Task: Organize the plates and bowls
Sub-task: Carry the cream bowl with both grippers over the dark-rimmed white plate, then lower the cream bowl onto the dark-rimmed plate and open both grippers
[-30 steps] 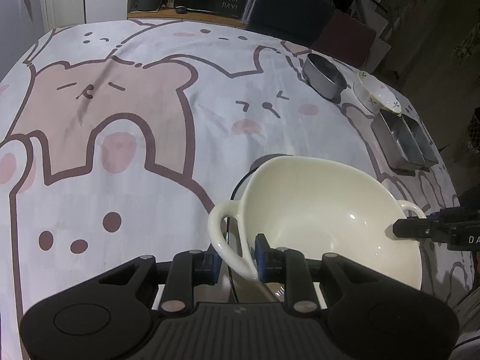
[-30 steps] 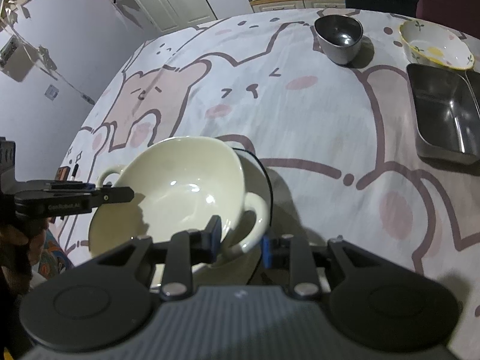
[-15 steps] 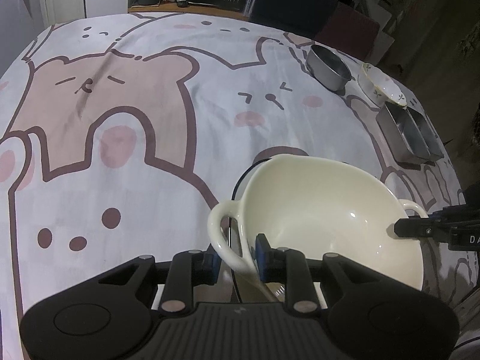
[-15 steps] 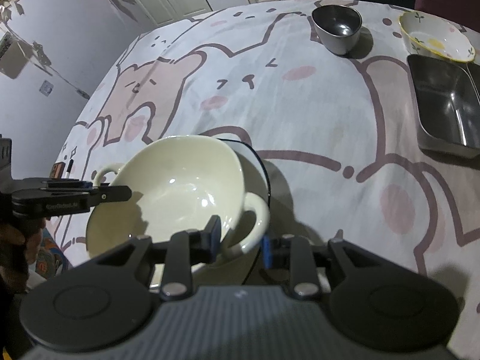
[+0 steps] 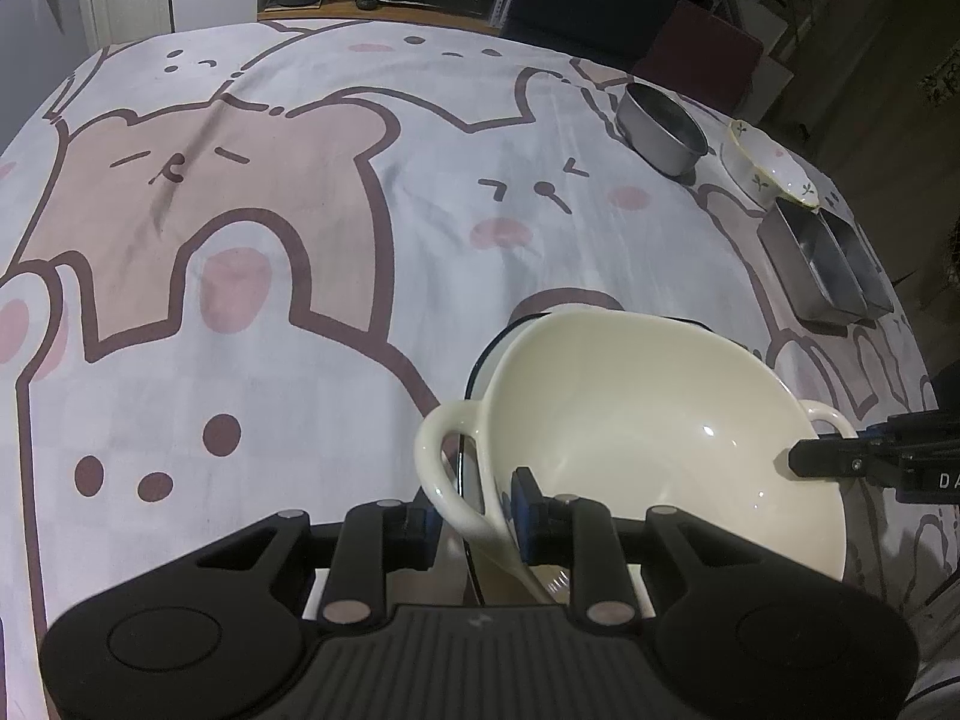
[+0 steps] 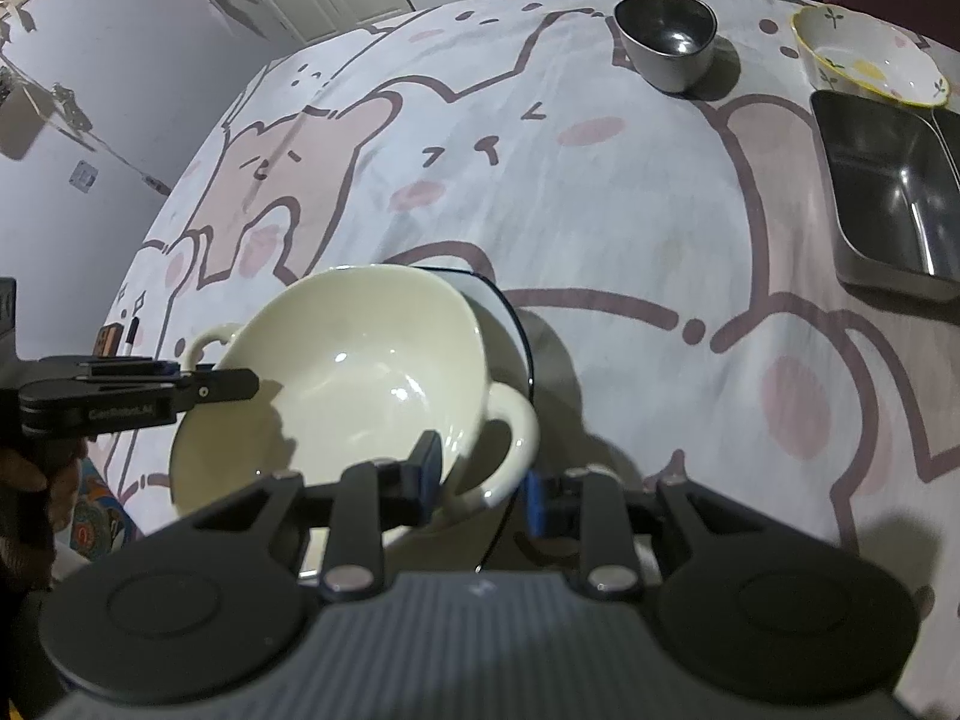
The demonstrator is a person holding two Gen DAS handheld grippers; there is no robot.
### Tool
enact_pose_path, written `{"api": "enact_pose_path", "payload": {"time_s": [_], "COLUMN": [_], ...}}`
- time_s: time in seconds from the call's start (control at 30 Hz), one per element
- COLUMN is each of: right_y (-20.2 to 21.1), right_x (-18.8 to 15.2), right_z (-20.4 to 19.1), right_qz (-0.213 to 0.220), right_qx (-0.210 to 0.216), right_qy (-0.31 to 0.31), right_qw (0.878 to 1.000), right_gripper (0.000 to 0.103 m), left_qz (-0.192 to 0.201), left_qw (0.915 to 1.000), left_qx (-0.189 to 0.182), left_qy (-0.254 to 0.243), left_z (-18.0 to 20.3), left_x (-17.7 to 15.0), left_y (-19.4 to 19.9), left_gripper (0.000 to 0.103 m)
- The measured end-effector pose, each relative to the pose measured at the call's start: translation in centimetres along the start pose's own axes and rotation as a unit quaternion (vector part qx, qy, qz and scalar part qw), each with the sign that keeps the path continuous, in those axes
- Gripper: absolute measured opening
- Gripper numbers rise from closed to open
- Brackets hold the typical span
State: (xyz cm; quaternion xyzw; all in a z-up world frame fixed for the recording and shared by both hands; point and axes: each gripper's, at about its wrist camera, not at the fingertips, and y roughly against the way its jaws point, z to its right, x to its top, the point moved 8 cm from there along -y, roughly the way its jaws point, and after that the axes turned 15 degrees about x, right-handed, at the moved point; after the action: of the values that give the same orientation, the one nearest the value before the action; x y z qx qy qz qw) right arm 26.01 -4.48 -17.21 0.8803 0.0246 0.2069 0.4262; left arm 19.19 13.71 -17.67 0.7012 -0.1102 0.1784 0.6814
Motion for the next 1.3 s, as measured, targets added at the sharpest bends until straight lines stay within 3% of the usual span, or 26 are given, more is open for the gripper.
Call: {"api": "enact_pose_path", "payload": {"time_s": [0.53, 1.3], "right_y": [-0.9, -1.6], "right_x": [-0.7, -0.9], "right_z": [0.0, 0.5], "right_qz": [-0.015, -0.013], "right_qx": [-0.020, -0.040], "right_qy": [0.006, 0.001], "right_qw": [1.000, 0.999], "right_gripper": [0.033, 0.033], "left_qz": [-0.011, 0.005], "left_qw": [0.9996, 0.9978], "left_qx": [0.013, 0.044], "left_qy": [-0.021, -0.050], "left_z": [0.4, 0.9], "left_x": [-0.5, -0.1], "left_y": [-0.5, -0.6], "left_gripper": [0.031, 0.034]}}
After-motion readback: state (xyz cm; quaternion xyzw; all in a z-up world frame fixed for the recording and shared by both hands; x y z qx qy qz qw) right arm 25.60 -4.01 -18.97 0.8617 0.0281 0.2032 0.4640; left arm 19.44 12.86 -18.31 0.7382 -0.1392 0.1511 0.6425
